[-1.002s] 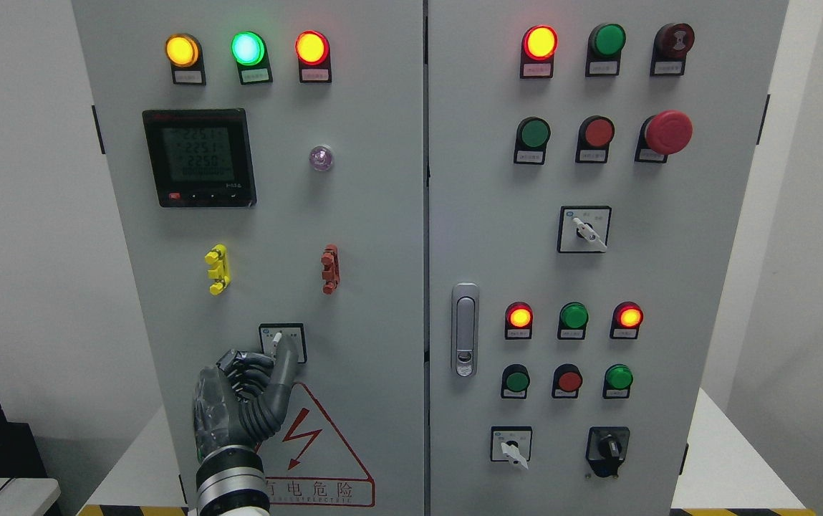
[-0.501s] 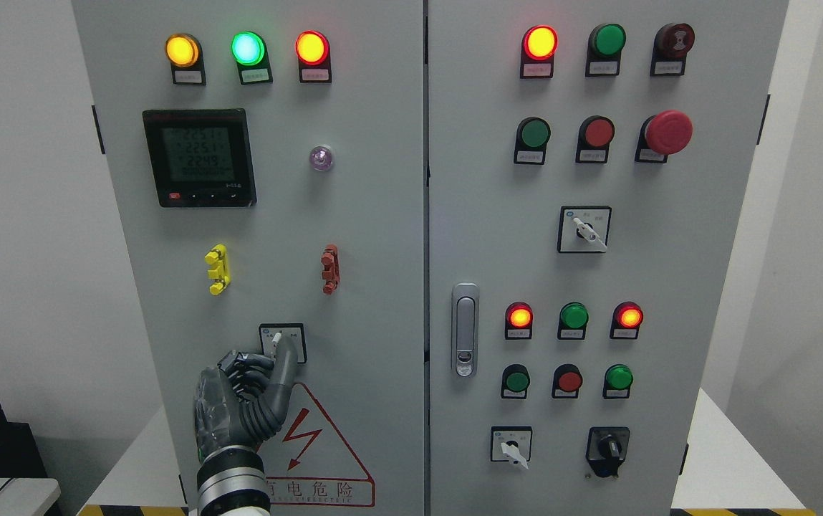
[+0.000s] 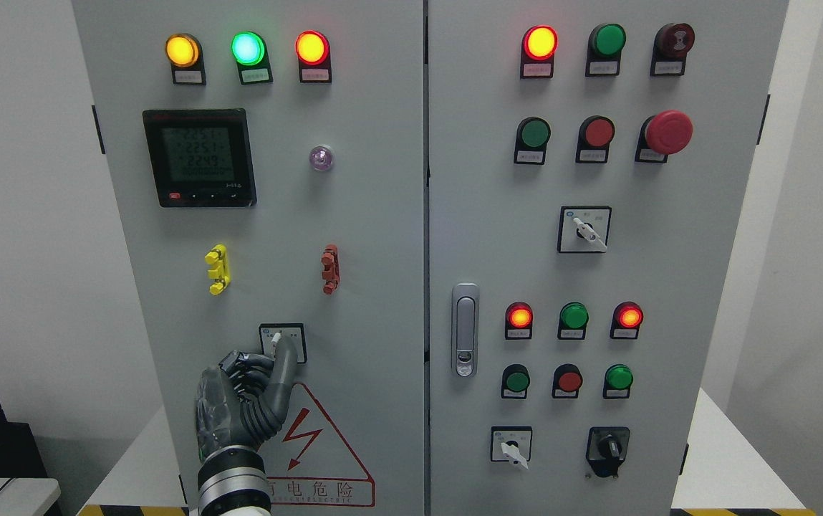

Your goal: Turn on light switch 1

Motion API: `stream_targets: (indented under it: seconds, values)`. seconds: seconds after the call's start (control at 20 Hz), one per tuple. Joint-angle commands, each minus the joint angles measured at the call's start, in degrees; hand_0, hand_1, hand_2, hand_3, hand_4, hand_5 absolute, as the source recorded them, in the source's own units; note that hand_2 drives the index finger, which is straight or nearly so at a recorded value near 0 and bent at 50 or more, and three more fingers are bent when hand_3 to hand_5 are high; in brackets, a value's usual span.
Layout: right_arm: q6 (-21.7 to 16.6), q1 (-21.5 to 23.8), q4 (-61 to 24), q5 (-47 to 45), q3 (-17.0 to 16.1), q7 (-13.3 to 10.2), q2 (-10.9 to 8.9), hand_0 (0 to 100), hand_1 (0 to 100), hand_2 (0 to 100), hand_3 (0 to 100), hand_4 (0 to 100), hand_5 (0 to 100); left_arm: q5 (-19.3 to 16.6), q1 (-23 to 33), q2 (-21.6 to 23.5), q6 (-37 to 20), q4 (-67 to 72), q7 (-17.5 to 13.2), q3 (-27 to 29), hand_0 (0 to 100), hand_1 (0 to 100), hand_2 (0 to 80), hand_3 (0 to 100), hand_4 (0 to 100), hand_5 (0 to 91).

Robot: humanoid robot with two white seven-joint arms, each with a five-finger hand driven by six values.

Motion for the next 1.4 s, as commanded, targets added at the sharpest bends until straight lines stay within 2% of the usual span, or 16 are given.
stream_targets:
  seconds: [0.0,0.35,0.8,1.35]
  values:
    - [0.03,0.00,0.00,-1.49,1.14,0.04,0.00,12,39,0,0,0,0,0.04,-0.08,0.00,0.02,0.00,-0.23,-0.03,30,36,61.9,87,86,81.9]
    - [0.03,0.00,0.00,-1.49,1.14,0.04,0.00,12,39,0,0,0,0,0.04,-0.08,0.00,0.02,0.00,-0.31,-0.12,38,36,61.9,87,86,82.0]
    - [0.03,0.00,0.00,-1.49,1.14,0.04,0.00,12,39,0,0,0,0,-0.05,-0.43,0.00,0.02,0.44,-0.31,-0.12,44,36,61.9,87,87,82.3]
    - [0.03,0.00,0.00,-1.49,1.14,0.04,0.00,12,39,0,0,0,0,-0.05,-0.43,0.00,0.02,0.53,-0.31,-0.12,53,30,62.1,88,87,82.5]
